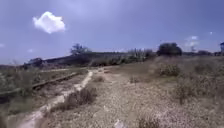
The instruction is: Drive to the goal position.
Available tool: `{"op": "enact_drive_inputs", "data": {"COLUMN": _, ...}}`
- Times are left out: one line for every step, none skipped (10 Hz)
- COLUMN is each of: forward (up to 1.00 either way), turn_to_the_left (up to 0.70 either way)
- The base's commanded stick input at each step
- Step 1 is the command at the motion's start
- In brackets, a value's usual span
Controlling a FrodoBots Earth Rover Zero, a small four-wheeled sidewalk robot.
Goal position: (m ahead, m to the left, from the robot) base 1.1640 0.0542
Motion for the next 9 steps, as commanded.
{"op": "enact_drive_inputs", "data": {"forward": 0.44, "turn_to_the_left": 0.0}}
{"op": "enact_drive_inputs", "data": {"forward": 0.49, "turn_to_the_left": 0.0}}
{"op": "enact_drive_inputs", "data": {"forward": 0.54, "turn_to_the_left": 0.0}}
{"op": "enact_drive_inputs", "data": {"forward": 0.59, "turn_to_the_left": 0.0}}
{"op": "enact_drive_inputs", "data": {"forward": 0.64, "turn_to_the_left": 0.0}}
{"op": "enact_drive_inputs", "data": {"forward": 0.69, "turn_to_the_left": 0.0}}
{"op": "enact_drive_inputs", "data": {"forward": 0.7, "turn_to_the_left": 0.0}}
{"op": "enact_drive_inputs", "data": {"forward": 0.7, "turn_to_the_left": 0.0}}
{"op": "enact_drive_inputs", "data": {"forward": 0.7, "turn_to_the_left": 0.0}}
